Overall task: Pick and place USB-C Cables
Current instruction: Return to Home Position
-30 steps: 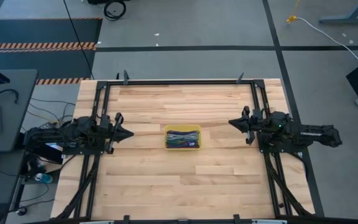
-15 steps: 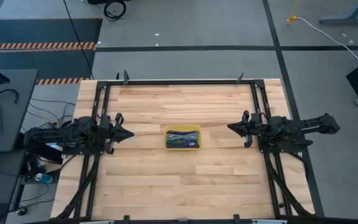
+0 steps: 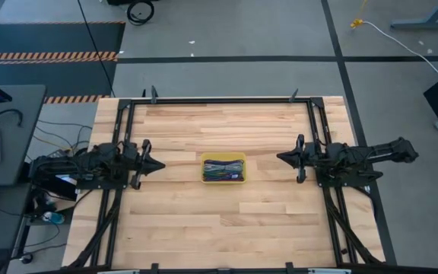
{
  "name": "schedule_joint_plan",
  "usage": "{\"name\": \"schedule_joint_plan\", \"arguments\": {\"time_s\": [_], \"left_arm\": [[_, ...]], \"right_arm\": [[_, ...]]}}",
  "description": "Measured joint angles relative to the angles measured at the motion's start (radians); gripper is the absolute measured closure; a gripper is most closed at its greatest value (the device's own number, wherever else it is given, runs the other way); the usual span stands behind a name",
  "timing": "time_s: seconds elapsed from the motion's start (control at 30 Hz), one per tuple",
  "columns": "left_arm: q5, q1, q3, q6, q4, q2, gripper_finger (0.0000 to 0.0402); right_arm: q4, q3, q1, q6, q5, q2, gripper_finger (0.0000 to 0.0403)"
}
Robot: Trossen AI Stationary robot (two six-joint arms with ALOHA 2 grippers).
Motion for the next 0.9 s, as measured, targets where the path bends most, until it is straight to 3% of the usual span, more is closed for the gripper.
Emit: {"name": "schedule_joint_plan", "arguments": {"time_s": [0.2, 0.9], "left_arm": [[-0.001, 0.000, 0.000, 0.064, -0.004, 0.000, 0.0381], [-0.001, 0.000, 0.000, 0.062, -0.009, 0.000, 0.0381]], "right_arm": [[0.000, 0.000, 0.000, -0.017, -0.008, 0.000, 0.0395], [0.000, 0.000, 0.000, -0.017, -0.011, 0.000, 0.0395]]}}
